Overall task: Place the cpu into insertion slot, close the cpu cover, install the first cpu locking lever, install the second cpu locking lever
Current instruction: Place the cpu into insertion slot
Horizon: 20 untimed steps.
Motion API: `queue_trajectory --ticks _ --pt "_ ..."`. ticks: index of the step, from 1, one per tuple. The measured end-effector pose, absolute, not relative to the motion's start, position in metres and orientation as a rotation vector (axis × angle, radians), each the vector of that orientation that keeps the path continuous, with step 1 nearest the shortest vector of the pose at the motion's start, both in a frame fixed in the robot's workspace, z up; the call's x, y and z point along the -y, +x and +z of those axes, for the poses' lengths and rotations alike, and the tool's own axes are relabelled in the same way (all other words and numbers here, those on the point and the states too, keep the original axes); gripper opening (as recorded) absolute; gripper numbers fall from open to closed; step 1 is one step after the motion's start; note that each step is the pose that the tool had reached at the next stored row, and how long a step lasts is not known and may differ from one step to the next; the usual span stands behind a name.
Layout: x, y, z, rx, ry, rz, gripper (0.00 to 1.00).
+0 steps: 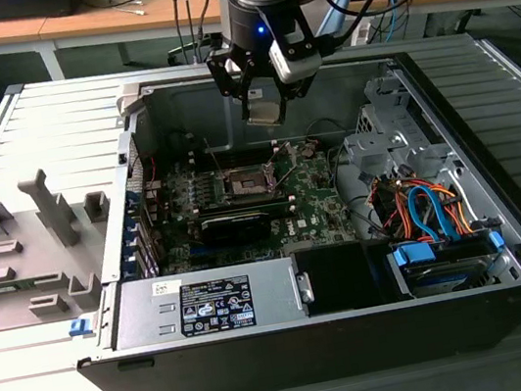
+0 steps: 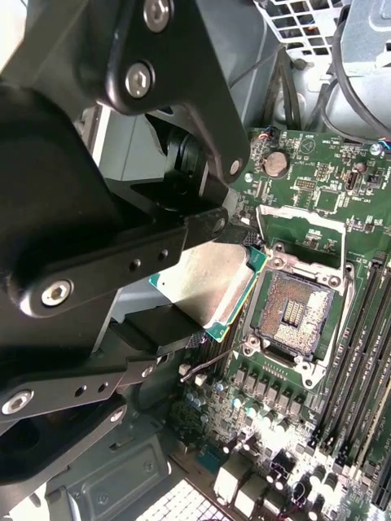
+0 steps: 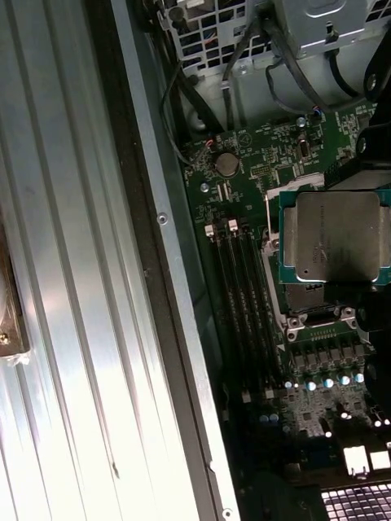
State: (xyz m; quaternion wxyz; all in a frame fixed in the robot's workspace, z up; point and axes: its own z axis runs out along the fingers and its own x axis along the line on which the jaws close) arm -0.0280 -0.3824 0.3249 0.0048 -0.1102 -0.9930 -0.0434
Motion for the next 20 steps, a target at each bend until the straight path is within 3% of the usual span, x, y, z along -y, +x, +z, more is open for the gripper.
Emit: queue_trajectory --ticks 20 --pt "0.3824 -0.0280 0.3233 3.108 -0.368 -0.136 0.54"
